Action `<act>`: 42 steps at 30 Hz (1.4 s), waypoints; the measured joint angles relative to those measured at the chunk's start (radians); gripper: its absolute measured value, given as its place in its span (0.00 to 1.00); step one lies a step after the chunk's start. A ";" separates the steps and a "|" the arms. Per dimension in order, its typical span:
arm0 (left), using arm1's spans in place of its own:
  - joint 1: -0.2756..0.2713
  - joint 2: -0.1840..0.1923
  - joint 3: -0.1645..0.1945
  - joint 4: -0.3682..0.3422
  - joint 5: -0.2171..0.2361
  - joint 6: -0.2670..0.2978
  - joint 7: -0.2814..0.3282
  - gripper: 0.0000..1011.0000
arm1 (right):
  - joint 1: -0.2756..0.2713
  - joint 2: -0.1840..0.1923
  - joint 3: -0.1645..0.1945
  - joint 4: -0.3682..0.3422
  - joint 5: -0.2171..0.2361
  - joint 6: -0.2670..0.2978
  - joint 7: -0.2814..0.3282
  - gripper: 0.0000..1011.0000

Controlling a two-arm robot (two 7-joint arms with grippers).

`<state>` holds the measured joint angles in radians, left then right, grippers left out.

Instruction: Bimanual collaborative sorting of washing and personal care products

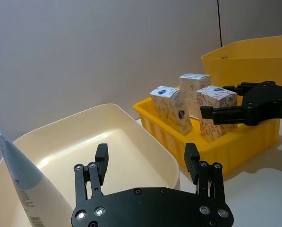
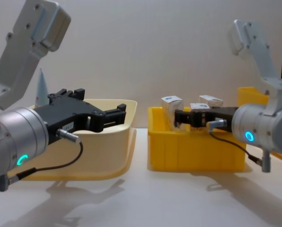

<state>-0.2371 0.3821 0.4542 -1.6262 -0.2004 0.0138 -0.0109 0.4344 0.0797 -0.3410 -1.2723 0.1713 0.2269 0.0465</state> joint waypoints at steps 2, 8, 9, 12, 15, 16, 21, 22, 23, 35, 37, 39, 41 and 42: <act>0.000 0.000 0.000 0.000 0.000 0.000 0.000 0.99 | 0.007 -0.006 -0.002 0.013 -0.004 0.000 0.000 0.99; 0.000 0.000 0.000 0.000 0.000 0.000 0.000 0.99 | 0.021 -0.017 -0.005 0.036 -0.010 0.001 0.000 0.93; 0.000 0.000 0.000 0.000 0.000 0.000 0.000 0.99 | 0.023 -0.019 -0.006 0.041 -0.011 0.001 0.000 0.91; 0.000 0.000 0.000 0.000 0.000 0.000 0.000 0.99 | 0.028 -0.023 -0.007 0.050 -0.014 0.002 0.000 0.83; 0.000 0.000 0.000 0.000 0.000 0.000 0.000 0.99 | 0.032 -0.026 -0.008 0.056 -0.015 0.002 -0.001 0.73; 0.000 0.000 0.000 0.000 0.000 0.000 0.000 0.99 | 0.033 -0.027 -0.009 0.057 -0.015 0.002 -0.001 0.72; 0.000 0.000 0.000 0.000 0.000 0.000 0.000 0.99 | 0.037 -0.030 -0.009 0.064 -0.017 0.002 -0.001 0.56; 0.000 0.000 0.000 0.000 0.000 0.000 0.000 0.99 | 0.037 -0.031 -0.009 0.065 -0.018 0.002 -0.001 0.54; 0.000 0.000 0.000 0.000 0.000 0.000 0.000 0.99 | 0.037 -0.031 -0.009 0.065 -0.018 0.002 -0.001 0.50; 0.000 0.000 0.000 0.000 0.000 0.000 0.000 0.99 | 0.024 -0.016 -0.004 0.038 -0.023 -0.042 0.019 0.45; 0.000 0.000 0.000 0.000 0.000 0.000 0.000 0.99 | 0.021 -0.011 -0.001 0.025 -0.024 -0.058 0.026 0.45; 0.000 0.000 0.000 0.000 0.000 0.000 0.000 0.99 | 0.017 -0.007 0.002 0.015 -0.024 -0.070 0.031 0.45; 0.000 0.000 0.000 0.000 0.000 0.000 0.000 0.99 | 0.014 -0.003 0.004 0.004 -0.024 -0.082 0.037 0.45; 0.000 0.000 0.000 0.000 0.000 0.000 0.000 0.99 | 0.011 0.002 0.008 -0.009 -0.024 -0.092 0.042 0.45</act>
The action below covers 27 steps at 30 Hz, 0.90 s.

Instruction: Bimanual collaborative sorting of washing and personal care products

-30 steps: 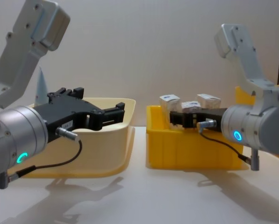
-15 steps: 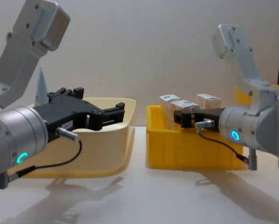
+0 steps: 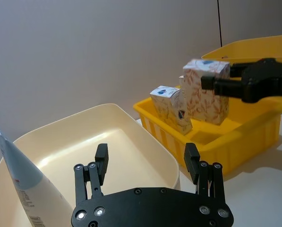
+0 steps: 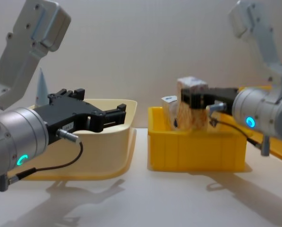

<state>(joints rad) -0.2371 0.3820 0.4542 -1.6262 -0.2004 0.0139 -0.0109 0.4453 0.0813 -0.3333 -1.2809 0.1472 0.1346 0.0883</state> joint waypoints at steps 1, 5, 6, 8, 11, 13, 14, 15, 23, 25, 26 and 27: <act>0.000 0.000 0.000 0.000 0.000 0.000 0.000 0.99 | -0.002 0.003 0.003 -0.008 0.000 -0.006 0.002 0.45; 0.000 0.000 0.000 0.000 0.000 0.000 0.000 0.99 | -0.011 0.014 0.014 -0.041 0.001 -0.032 0.012 0.45; 0.000 0.000 0.000 0.000 0.000 0.000 0.000 0.99 | -0.014 0.019 0.021 -0.057 0.002 -0.042 0.016 0.45; 0.000 0.000 0.000 0.000 0.000 0.000 0.000 0.99 | -0.019 0.027 0.031 -0.081 0.004 -0.058 0.021 0.45; 0.000 0.000 0.000 0.000 0.000 0.000 0.000 0.99 | -0.027 0.039 0.052 -0.119 0.009 -0.076 0.024 0.45; 0.000 0.000 0.000 0.000 0.000 0.000 0.000 0.99 | -0.033 0.046 0.064 -0.139 0.011 -0.084 0.024 0.45; 0.000 0.000 0.000 0.000 0.000 0.000 0.000 0.99 | -0.035 0.050 0.070 -0.149 0.012 -0.087 0.024 0.45; 0.000 0.000 0.000 0.000 0.000 0.000 0.000 0.99 | -0.041 0.056 0.083 -0.167 0.014 -0.095 0.023 0.45; 0.000 0.000 0.000 0.000 0.000 0.000 0.000 0.99 | -0.073 0.086 0.147 -0.251 0.017 -0.112 0.004 0.45; 0.000 0.000 0.000 0.000 0.000 0.000 0.000 0.99 | -0.091 0.097 0.178 -0.286 0.017 -0.114 -0.010 0.45; 0.000 0.000 0.000 0.000 0.000 0.000 0.000 0.99 | -0.096 0.100 0.185 -0.294 0.017 -0.114 -0.013 0.45; 0.000 0.000 0.000 0.000 0.000 0.000 0.000 0.99 | -0.101 0.102 0.193 -0.302 0.017 -0.114 -0.018 0.45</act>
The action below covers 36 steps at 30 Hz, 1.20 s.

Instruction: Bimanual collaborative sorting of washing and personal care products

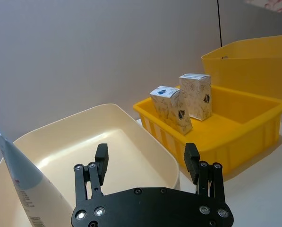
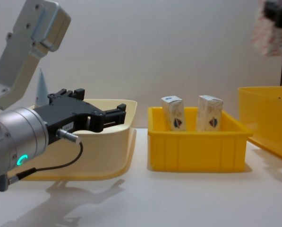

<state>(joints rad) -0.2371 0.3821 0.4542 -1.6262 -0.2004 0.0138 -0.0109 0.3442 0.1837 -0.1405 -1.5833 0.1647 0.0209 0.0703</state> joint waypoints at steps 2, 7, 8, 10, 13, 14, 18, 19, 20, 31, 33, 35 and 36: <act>0.000 0.000 0.000 0.000 0.000 0.000 0.000 0.99 | -0.015 0.007 0.022 -0.023 0.000 0.003 -0.012 0.45; 0.000 0.000 0.000 0.000 0.000 0.000 0.000 0.99 | -0.060 0.021 0.077 -0.080 -0.005 0.024 -0.045 0.45; 0.000 0.000 0.000 0.000 0.000 0.000 0.000 0.99 | -0.067 0.022 0.084 -0.087 -0.006 0.028 -0.050 0.45; 0.000 0.000 0.000 0.000 0.000 0.000 0.000 0.99 | -0.079 0.024 0.097 -0.100 -0.008 0.040 -0.061 0.45; 0.000 0.000 0.000 0.000 0.000 0.000 0.000 0.99 | -0.106 0.026 0.124 -0.126 -0.014 0.065 -0.084 0.45; 0.000 0.000 0.000 0.000 0.000 0.000 0.000 0.99 | -0.116 0.026 0.135 -0.137 -0.015 0.079 -0.093 0.45; 0.000 0.000 0.000 0.000 0.000 0.000 0.000 0.99 | -0.142 0.029 0.158 -0.160 -0.018 0.118 -0.109 0.45; 0.000 0.000 0.000 0.000 0.000 0.000 0.000 0.99 | -0.146 0.029 0.162 -0.164 -0.018 0.125 -0.111 0.45; 0.000 0.000 0.000 0.000 0.000 0.000 0.000 0.99 | -0.149 0.030 0.164 -0.167 -0.018 0.132 -0.112 0.45; 0.000 0.000 0.000 0.000 0.000 0.000 0.000 0.99 | -0.161 0.038 0.168 -0.159 -0.017 0.212 -0.093 0.45; 0.000 0.000 0.000 0.000 0.000 0.000 0.000 0.99 | -0.156 0.036 0.163 -0.149 -0.018 0.217 -0.090 0.45; 0.000 0.000 0.000 0.000 0.000 0.000 0.000 0.99 | -0.148 0.033 0.157 -0.135 -0.020 0.226 -0.087 0.45; 0.000 0.000 0.000 0.000 0.000 0.000 0.000 0.99 | -0.146 0.032 0.155 -0.131 -0.021 0.228 -0.087 0.45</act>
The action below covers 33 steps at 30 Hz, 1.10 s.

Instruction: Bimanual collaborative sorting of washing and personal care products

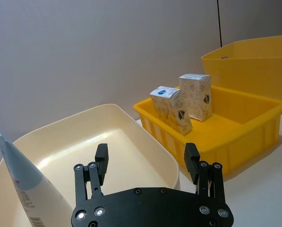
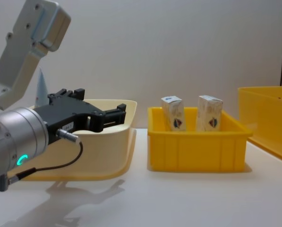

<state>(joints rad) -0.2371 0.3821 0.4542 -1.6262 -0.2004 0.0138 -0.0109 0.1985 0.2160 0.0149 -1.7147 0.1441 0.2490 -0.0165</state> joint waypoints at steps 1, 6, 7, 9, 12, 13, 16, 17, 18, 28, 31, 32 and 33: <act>0.000 0.000 0.000 0.000 0.000 0.000 0.000 0.99 | 0.003 -0.002 -0.002 0.006 -0.001 0.002 0.000 0.45; 0.000 0.000 0.000 0.000 0.000 0.000 0.000 0.99 | 0.017 -0.016 -0.010 0.038 -0.010 0.016 -0.006 0.45; 0.000 0.000 0.000 0.000 0.000 0.000 0.000 0.99 | 0.018 -0.018 -0.011 0.041 -0.012 0.018 -0.008 0.45; 0.000 0.000 0.000 0.000 0.000 0.000 0.000 0.99 | 0.023 -0.029 -0.012 0.058 -0.018 0.022 -0.019 0.45; 0.000 0.000 0.000 0.000 0.000 0.000 0.000 0.99 | 0.026 -0.036 -0.011 0.070 -0.022 0.024 -0.027 0.45; 0.000 0.000 0.000 0.000 0.000 0.000 0.000 0.99 | 0.026 -0.038 -0.011 0.073 -0.024 0.024 -0.030 0.45; 0.000 0.000 0.000 0.000 0.000 0.000 0.000 0.99 | 0.029 -0.045 -0.010 0.082 -0.028 0.026 -0.038 0.46; 0.000 0.000 0.000 0.000 0.000 0.000 0.000 0.99 | 0.030 -0.048 -0.010 0.087 -0.029 0.027 -0.041 0.49; 0.000 0.000 0.000 0.000 0.000 0.000 0.000 0.99 | 0.030 -0.049 -0.009 0.089 -0.030 0.027 -0.043 0.50; 0.000 0.000 0.000 0.000 0.000 0.000 0.000 0.99 | 0.034 -0.061 -0.008 0.107 -0.037 0.029 -0.056 0.81; 0.000 0.000 0.000 0.000 0.000 0.000 0.000 0.99 | 0.034 -0.063 -0.008 0.110 -0.038 0.030 -0.058 0.89; 0.000 0.000 0.000 0.000 0.000 0.000 0.000 0.99 | 0.035 -0.064 -0.007 0.110 -0.038 0.030 -0.059 0.91; 0.000 0.000 0.000 0.000 0.000 0.000 0.000 0.99 | 0.035 -0.064 -0.007 0.111 -0.039 0.030 -0.059 0.92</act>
<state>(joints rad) -0.2371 0.3821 0.4542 -1.6262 -0.2004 0.0138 -0.0110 0.2331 0.1516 0.0078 -1.6034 0.1052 0.2791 -0.0754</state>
